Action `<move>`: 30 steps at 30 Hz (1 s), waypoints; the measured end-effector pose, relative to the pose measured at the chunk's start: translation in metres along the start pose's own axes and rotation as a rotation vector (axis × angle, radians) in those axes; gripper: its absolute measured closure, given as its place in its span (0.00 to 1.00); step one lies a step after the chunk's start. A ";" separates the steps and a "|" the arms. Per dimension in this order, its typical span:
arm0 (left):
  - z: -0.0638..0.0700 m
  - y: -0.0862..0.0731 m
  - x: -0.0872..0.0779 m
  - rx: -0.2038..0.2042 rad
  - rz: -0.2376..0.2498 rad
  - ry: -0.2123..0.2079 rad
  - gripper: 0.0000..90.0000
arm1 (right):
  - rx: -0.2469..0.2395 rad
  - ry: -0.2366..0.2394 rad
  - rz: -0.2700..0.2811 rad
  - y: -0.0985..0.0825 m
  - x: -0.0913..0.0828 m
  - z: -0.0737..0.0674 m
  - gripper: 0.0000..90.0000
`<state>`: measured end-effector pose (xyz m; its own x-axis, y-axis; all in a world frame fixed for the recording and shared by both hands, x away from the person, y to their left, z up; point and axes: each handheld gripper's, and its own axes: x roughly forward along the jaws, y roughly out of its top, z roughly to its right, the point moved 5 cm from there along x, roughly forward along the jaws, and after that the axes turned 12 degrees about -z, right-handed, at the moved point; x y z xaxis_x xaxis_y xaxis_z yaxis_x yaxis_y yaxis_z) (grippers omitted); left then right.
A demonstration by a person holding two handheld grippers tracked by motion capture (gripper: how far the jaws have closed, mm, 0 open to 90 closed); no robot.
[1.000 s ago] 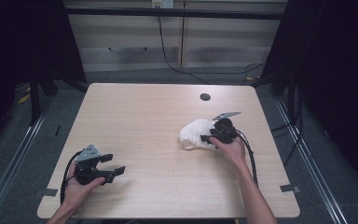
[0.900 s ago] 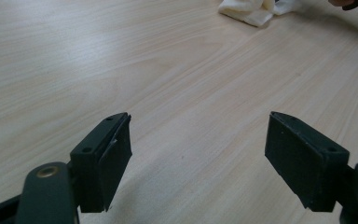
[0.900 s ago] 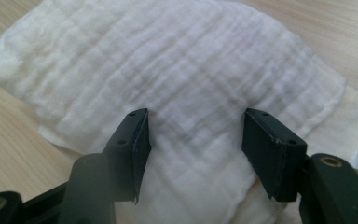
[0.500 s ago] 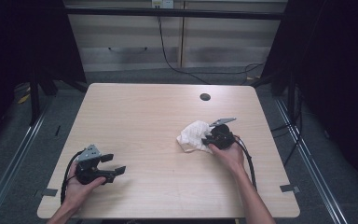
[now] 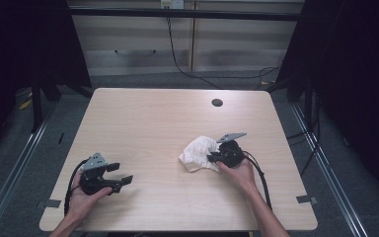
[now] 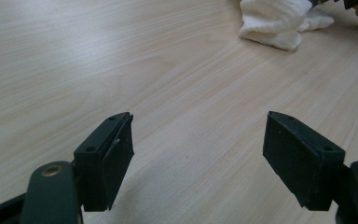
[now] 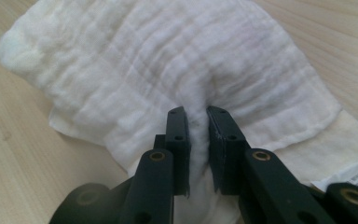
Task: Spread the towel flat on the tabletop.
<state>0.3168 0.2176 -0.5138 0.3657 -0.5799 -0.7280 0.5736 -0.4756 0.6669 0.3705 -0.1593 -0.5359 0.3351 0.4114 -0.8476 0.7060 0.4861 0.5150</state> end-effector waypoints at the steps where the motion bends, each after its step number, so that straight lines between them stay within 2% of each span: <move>1: 0.000 0.000 0.000 -0.001 0.000 0.004 0.27 | 0.000 0.000 0.000 0.000 0.000 0.000 0.88; 4: -0.001 0.000 0.001 -0.006 -0.004 0.006 0.27 | -0.004 0.026 0.018 -0.001 0.002 -0.010 0.88; 8: -0.001 0.000 0.000 -0.002 -0.002 0.006 0.27 | -0.013 0.038 0.024 -0.002 0.003 -0.015 0.88; 14: -0.001 0.000 0.000 -0.002 -0.001 0.006 0.27 | -0.056 0.067 0.023 0.001 0.007 -0.032 0.88; 17: -0.001 0.000 0.000 0.000 -0.002 0.005 0.27 | -0.057 0.072 0.015 0.002 0.008 -0.037 0.88; 23: -0.001 0.000 -0.001 -0.002 -0.002 0.004 0.27 | -0.108 0.106 0.014 0.005 0.012 -0.054 0.88; 30: -0.001 0.000 0.000 -0.006 -0.001 -0.001 0.27 | -0.133 0.126 0.011 0.007 0.015 -0.069 0.88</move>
<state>0.3177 0.2185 -0.5139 0.3644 -0.5803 -0.7284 0.5784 -0.4719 0.6654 0.3379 -0.0965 -0.5364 0.2555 0.5065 -0.8235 0.6110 0.5755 0.5435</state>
